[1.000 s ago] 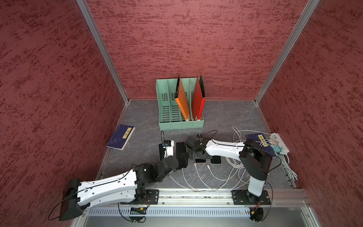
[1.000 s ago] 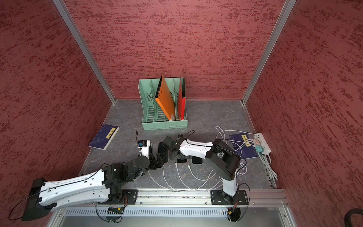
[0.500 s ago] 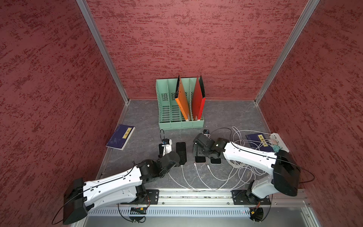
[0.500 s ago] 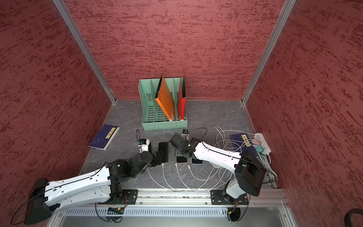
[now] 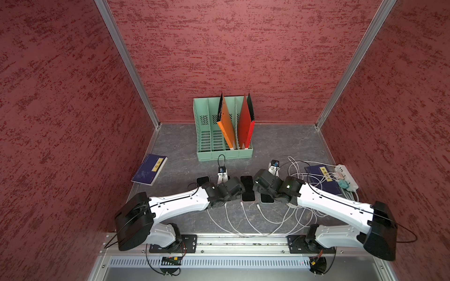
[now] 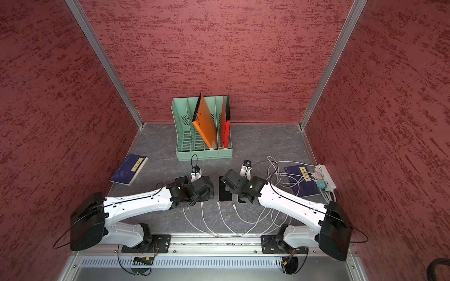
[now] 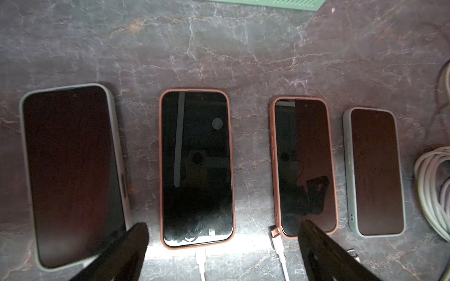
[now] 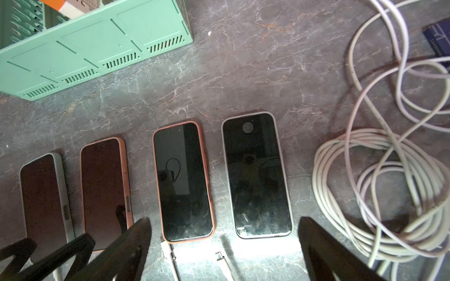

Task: Unplug the charging cable from the phone
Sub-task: Pick up the phone at the center of the board.

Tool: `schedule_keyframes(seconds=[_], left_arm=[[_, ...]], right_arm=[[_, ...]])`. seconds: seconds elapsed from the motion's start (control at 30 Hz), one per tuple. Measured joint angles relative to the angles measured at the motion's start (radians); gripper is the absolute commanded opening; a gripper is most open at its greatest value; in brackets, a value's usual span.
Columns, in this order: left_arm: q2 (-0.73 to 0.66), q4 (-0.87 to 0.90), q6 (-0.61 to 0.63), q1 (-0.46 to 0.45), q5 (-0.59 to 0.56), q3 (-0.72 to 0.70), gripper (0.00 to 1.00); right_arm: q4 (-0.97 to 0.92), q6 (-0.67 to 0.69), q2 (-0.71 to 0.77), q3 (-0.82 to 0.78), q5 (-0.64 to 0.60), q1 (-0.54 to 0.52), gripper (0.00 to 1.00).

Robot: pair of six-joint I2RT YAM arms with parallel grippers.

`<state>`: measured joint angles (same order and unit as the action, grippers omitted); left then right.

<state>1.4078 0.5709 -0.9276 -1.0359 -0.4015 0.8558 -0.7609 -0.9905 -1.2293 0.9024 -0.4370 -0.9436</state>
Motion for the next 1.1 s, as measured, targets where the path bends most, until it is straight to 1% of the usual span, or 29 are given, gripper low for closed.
schedule_keyframes(seconds=[0.13,0.27,0.4,0.6,0.73,0.83,0.9,0.97,1.07,1.1], left_arm=[[0.07,0.017,0.0,0.014,0.039,0.045,1.0],[0.146,0.045,-0.007,0.049,0.072,0.089,1.0],[0.208,0.087,-0.008,0.098,0.11,0.124,1.0],[0.247,0.105,0.013,0.152,0.175,0.134,1.0],[0.297,0.104,0.034,0.176,0.222,0.14,1.0],[0.321,0.113,0.048,0.18,0.238,0.151,0.98],[0.334,0.121,0.054,0.18,0.243,0.168,0.95],[0.344,0.128,0.061,0.18,0.243,0.179,0.9],[0.351,0.14,0.072,0.18,0.243,0.185,0.77],[0.352,0.143,0.073,0.182,0.243,0.186,0.7]], right_arm=[[0.083,0.041,0.11,-0.09,0.052,0.023,0.98],[0.119,0.067,0.157,-0.1,0.08,0.029,0.98],[0.14,0.079,0.167,-0.1,0.105,0.031,0.97],[0.161,0.082,0.167,-0.109,0.132,0.031,0.95],[0.167,0.082,0.167,-0.111,0.146,0.031,0.93],[0.172,0.081,0.169,-0.114,0.153,0.031,0.91],[0.176,0.08,0.177,-0.118,0.158,0.031,0.9],[0.184,0.079,0.184,-0.124,0.166,0.031,0.88],[0.204,0.072,0.188,-0.133,0.183,0.031,0.85],[0.215,0.07,0.188,-0.138,0.191,0.031,0.85]])
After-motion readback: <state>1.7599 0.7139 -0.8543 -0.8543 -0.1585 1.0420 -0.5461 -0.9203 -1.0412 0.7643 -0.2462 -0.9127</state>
